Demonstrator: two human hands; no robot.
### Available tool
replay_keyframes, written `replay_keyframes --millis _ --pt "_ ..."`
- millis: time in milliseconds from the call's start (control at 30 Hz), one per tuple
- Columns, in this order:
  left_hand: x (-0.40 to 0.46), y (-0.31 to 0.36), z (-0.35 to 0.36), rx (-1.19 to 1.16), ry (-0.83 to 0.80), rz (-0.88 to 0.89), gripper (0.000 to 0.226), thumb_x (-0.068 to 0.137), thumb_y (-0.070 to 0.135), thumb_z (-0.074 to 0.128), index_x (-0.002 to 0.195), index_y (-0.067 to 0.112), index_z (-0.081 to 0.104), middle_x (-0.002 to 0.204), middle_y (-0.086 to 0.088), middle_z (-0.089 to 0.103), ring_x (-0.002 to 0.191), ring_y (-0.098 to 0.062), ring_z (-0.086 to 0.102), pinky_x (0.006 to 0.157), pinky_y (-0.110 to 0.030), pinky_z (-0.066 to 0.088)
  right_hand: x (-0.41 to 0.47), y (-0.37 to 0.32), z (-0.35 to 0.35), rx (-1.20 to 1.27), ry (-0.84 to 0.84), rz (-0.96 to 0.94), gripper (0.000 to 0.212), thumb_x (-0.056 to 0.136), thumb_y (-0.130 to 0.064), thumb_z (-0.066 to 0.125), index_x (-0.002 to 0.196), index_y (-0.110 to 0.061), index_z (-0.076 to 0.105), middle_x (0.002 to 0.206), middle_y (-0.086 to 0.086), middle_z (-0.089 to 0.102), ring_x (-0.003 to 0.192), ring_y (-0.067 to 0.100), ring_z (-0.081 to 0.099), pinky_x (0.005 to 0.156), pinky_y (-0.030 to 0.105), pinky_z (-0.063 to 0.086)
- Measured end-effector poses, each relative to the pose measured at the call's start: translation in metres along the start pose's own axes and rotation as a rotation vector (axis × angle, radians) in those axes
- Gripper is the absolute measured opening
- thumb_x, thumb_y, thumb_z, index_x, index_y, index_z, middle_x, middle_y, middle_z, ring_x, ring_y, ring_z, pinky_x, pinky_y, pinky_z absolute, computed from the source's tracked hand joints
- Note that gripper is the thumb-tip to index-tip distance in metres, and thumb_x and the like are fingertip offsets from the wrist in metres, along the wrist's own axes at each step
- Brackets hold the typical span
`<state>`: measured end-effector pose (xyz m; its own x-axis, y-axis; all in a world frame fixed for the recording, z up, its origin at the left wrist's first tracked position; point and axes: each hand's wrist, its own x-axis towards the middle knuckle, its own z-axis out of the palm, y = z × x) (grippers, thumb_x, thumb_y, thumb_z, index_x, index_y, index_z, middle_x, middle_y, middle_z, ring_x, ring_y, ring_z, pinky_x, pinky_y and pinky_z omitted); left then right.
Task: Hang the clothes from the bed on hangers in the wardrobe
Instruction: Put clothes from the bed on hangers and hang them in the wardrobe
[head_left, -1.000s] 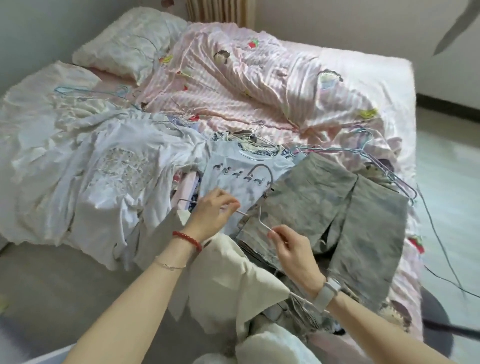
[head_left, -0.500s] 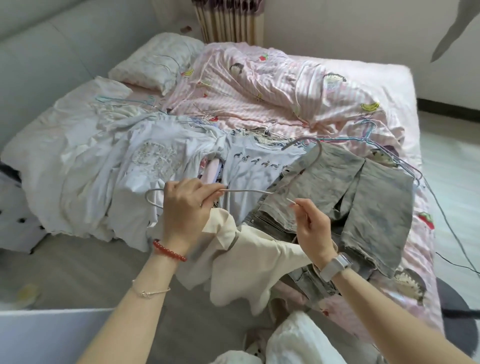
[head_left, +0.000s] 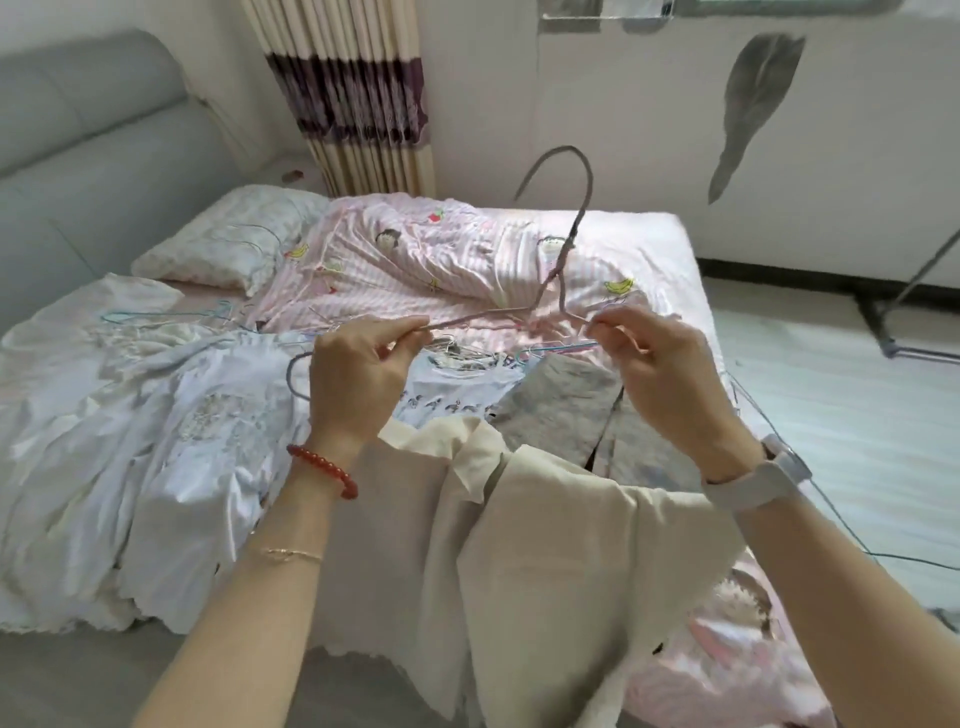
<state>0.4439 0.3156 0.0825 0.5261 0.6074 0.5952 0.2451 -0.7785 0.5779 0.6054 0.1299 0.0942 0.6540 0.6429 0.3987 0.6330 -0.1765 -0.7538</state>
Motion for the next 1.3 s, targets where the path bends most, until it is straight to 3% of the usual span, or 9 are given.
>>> replay_keyframes --millis 133,367,500,667,767,900,1067,1200,1300 --pt "0.042 0.016 0.076 -0.070 -0.131 -0.144 0.015 0.080 0.018 0.070 0.094 0.013 0.074 0.088 -0.006 0.073 0.079 -0.022 0.067 0.073 -0.032 0.052 0.045 0.055 -0.025 -0.109 0.066 0.119 0.012 0.088 -0.019 0.060 0.093 -0.016 0.070 0.088 0.006 0.070 0.076 0.022 0.060 0.071 0.035 0.046" --pt "0.120 0.032 0.229 0.016 -0.186 -0.050 0.020 0.085 0.019 0.064 0.102 0.016 0.072 0.100 -0.009 0.070 0.098 -0.028 0.062 0.097 -0.046 0.038 0.131 0.181 -0.059 -0.247 0.186 0.230 0.016 0.090 -0.023 0.057 0.098 -0.019 0.070 0.091 0.008 0.071 0.084 0.030 0.062 0.070 0.036 0.045" --pt "0.103 0.017 0.316 0.312 -0.534 -0.166 0.057 0.092 0.041 0.047 0.144 0.032 0.026 0.153 0.000 0.022 0.142 -0.021 0.011 0.111 -0.053 0.000 0.173 0.271 -0.051 -0.386 0.116 0.294 0.020 0.092 -0.026 0.054 0.104 -0.020 0.068 0.100 0.009 0.070 0.091 0.031 0.062 0.071 0.033 0.042" --pt "0.003 -0.015 0.366 0.372 -1.021 -0.302 0.066 0.088 0.061 0.035 0.143 0.046 0.003 0.156 0.006 -0.009 0.142 -0.021 -0.014 0.108 -0.063 -0.006 0.183 0.378 -0.007 -0.483 -0.158 0.372 0.027 0.091 -0.018 0.050 0.113 -0.024 0.064 0.117 0.003 0.063 0.104 0.028 0.057 0.077 0.029 0.041" --pt "-0.045 -0.031 0.374 0.410 -1.169 -0.406 0.069 0.084 0.069 0.033 0.142 0.049 0.001 0.155 0.007 -0.014 0.140 -0.021 -0.021 0.108 -0.064 -0.007 0.188 0.419 0.018 -0.527 -0.266 0.326 0.031 0.089 -0.014 0.050 0.116 -0.023 0.062 0.118 0.005 0.061 0.113 0.027 0.051 0.091 0.035 0.035" --pt "-0.056 -0.051 0.386 0.488 -1.182 -0.463 0.068 0.085 0.070 0.028 0.142 0.048 -0.001 0.155 0.005 -0.016 0.140 -0.024 -0.021 0.107 -0.064 -0.006 0.210 0.441 0.035 -0.585 -0.288 0.370 0.035 0.088 -0.013 0.050 0.118 -0.026 0.059 0.125 0.002 0.058 0.123 0.026 0.039 0.107 0.042 0.020" --pt "-0.044 -0.058 0.407 0.498 -1.141 -0.459 0.070 0.087 0.067 0.029 0.145 0.042 -0.002 0.155 0.001 -0.017 0.141 -0.028 -0.019 0.107 -0.062 -0.008 0.225 0.453 0.049 -0.573 -0.215 0.495 0.036 0.091 -0.014 0.043 0.120 -0.030 0.058 0.130 0.001 0.053 0.130 0.027 0.030 0.109 0.046 0.016" --pt "-0.045 -0.063 0.404 0.407 -1.272 -0.532 0.068 0.088 0.066 0.029 0.145 0.042 0.002 0.156 -0.001 -0.015 0.141 -0.028 -0.019 0.110 -0.060 -0.004 0.189 0.444 0.069 -0.628 -0.471 0.573 0.051 0.094 -0.025 0.040 0.143 -0.028 0.026 0.153 0.000 0.020 0.141 0.022 0.010 0.112 0.050 0.006" --pt "-0.034 -0.065 0.387 0.376 -1.175 -0.481 0.061 0.092 0.056 0.033 0.146 0.038 0.010 0.157 -0.001 -0.008 0.142 -0.025 -0.014 0.111 -0.057 -0.004 0.159 0.416 0.087 -0.565 -0.563 0.548 0.053 0.096 -0.028 0.036 0.145 -0.028 0.018 0.156 0.000 0.008 0.142 0.022 0.005 0.112 0.052 0.006"
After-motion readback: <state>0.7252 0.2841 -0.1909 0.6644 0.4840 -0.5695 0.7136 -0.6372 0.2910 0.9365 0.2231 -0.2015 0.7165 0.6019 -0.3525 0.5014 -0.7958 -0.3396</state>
